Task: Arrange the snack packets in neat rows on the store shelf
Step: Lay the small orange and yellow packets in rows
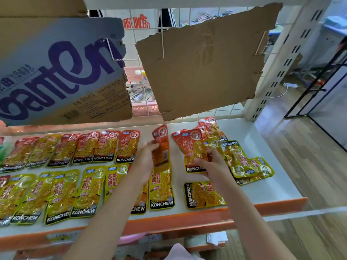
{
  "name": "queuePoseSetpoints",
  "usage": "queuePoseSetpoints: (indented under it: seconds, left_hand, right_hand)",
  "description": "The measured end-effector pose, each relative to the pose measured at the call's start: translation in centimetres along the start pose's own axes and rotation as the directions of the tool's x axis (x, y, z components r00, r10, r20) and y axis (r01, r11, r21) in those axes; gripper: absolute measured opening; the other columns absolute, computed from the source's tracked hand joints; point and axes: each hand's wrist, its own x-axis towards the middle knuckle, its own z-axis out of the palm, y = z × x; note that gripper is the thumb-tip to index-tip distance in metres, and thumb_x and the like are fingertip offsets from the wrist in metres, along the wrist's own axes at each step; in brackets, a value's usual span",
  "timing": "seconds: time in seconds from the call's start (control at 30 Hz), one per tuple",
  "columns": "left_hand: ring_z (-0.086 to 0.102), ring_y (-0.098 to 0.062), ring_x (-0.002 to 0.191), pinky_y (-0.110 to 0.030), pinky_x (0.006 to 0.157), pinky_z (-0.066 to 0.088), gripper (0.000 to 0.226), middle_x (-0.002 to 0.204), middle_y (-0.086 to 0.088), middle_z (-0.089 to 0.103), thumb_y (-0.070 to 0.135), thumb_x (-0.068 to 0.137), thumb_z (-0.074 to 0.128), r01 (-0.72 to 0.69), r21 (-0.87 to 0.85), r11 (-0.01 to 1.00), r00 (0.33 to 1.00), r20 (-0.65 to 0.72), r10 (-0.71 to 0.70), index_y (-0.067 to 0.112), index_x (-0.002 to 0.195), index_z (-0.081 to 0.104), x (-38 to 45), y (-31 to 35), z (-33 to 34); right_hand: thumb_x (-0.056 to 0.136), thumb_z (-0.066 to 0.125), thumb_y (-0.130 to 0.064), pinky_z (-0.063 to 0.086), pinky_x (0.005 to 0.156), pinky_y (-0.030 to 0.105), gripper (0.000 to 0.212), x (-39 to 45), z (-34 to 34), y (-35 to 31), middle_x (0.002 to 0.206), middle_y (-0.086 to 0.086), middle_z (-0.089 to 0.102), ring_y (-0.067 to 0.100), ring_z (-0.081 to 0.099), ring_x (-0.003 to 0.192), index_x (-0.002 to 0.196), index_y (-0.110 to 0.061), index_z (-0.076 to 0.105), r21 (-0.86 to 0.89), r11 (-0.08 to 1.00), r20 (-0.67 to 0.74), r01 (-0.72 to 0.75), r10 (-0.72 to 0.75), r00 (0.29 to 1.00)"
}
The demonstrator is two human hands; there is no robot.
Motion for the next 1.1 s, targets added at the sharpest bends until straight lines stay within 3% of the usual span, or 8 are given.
queuePoseSetpoints:
  seconds: [0.07, 0.23, 0.4, 0.57, 0.73, 0.87, 0.97, 1.1]
  left_hand:
    - [0.048, -0.008, 0.045, -0.017, 0.037, 0.037, 0.025, 0.060, 0.000, 0.053, 0.029, 0.092, 0.049, 0.072, -0.097, 0.993, 0.988, 0.146, -0.058, 0.006, 0.094, 0.057, -1.8, -0.8, -1.4]
    - [0.050, -0.012, 0.054, -0.019, 0.044, 0.039, 0.054, 0.072, -0.006, 0.053, 0.045, 0.081, 0.051, 0.152, -0.107, 0.983, 0.949, 0.295, -0.115, 0.003, 0.113, 0.063, -2.9, -2.9, -4.0]
    - [0.055, -0.015, 0.060, -0.021, 0.049, 0.042, 0.091, 0.080, -0.009, 0.059, 0.064, 0.060, 0.072, 0.170, -0.220, 0.961, 0.914, 0.401, -0.070, 0.000, 0.123, 0.055, -3.1, -3.2, -4.9]
    - [0.066, -0.023, 0.078, -0.030, 0.073, 0.055, 0.031, 0.095, -0.017, 0.067, 0.018, 0.076, 0.063, 0.181, -0.350, 0.919, 0.929, 0.369, -0.042, -0.002, 0.098, 0.071, -3.2, -3.6, -5.0]
    - [0.064, -0.026, 0.089, -0.036, 0.090, 0.049, 0.036, 0.100, -0.018, 0.067, 0.018, 0.086, 0.045, 0.231, -0.322, 0.918, 0.930, 0.350, -0.111, -0.002, 0.101, 0.070, -3.5, -3.5, -4.6]
    - [0.068, -0.020, 0.074, -0.030, 0.069, 0.055, 0.031, 0.087, -0.010, 0.071, 0.021, 0.091, 0.044, 0.167, -0.142, 0.976, 0.949, 0.290, -0.120, 0.005, 0.103, 0.067, -3.8, -2.0, -4.2]
    - [0.062, -0.008, 0.057, -0.021, 0.055, 0.050, 0.005, 0.066, 0.000, 0.065, 0.012, 0.087, 0.055, 0.031, 0.263, 0.964, 0.984, 0.162, -0.075, 0.011, 0.082, 0.057, -3.3, 0.7, -3.9]
    - [0.060, -0.016, 0.091, -0.028, 0.075, 0.053, 0.059, 0.111, -0.007, 0.060, 0.002, 0.077, 0.070, -0.090, 0.601, 0.794, 0.996, 0.045, 0.078, 0.011, 0.128, 0.041, 0.4, 3.1, -3.6]
  right_hand:
    - [0.082, 0.065, -0.002, 0.051, 0.076, 0.046, 0.026, -0.6, 0.3, 1.1, 0.096, 0.009, 0.064, 0.027, 0.064, 0.088, 0.089, -0.020, 0.047, -0.012, 1.000, 0.017, -0.003, 0.003, 1.000]
    - [0.081, 0.064, 0.003, 0.047, 0.067, 0.020, 0.040, -1.3, 0.5, 1.6, 0.095, -0.010, 0.062, 0.002, 0.060, 0.081, 0.102, -0.026, 0.045, -0.100, 0.991, 0.057, 0.088, -0.082, 0.995]
    - [0.082, 0.062, 0.003, 0.049, 0.079, 0.036, 0.033, -1.5, 0.1, 1.7, 0.091, -0.003, 0.066, 0.015, 0.063, 0.085, 0.095, -0.025, 0.049, -0.110, 0.988, 0.102, 0.104, -0.093, 0.990]
    - [0.082, 0.057, 0.008, 0.051, 0.073, 0.036, 0.029, -1.5, -0.2, 1.8, 0.088, 0.002, 0.067, 0.018, 0.064, 0.080, 0.094, -0.017, 0.051, -0.007, 0.995, 0.117, 0.095, -0.094, 0.989]
    - [0.082, 0.044, 0.013, 0.052, 0.050, 0.025, 0.029, -1.5, -0.2, 1.3, 0.070, 0.001, 0.066, 0.016, 0.064, 0.059, 0.084, -0.015, 0.049, 0.280, 0.960, 0.159, -0.024, -0.021, 0.987]
    - [0.085, 0.054, 0.003, 0.054, 0.065, 0.033, 0.018, -1.7, 0.1, 1.1, 0.080, 0.003, 0.068, 0.019, 0.066, 0.072, 0.087, -0.015, 0.054, 0.187, 0.982, 0.130, 0.000, -0.025, 0.991]
    - [0.083, 0.065, -0.007, 0.049, 0.083, 0.045, 0.015, -0.6, 1.0, 0.6, 0.088, 0.005, 0.069, 0.026, 0.065, 0.087, 0.093, -0.015, 0.056, -0.033, 0.999, 0.079, 0.039, -0.036, 0.996]
    - [0.081, 0.069, -0.016, 0.047, 0.081, 0.041, 0.020, 2.7, 3.5, -0.9, 0.090, 0.005, 0.063, 0.024, 0.059, 0.086, 0.092, -0.014, 0.052, -0.292, 0.951, 0.007, 0.099, -0.102, 0.995]
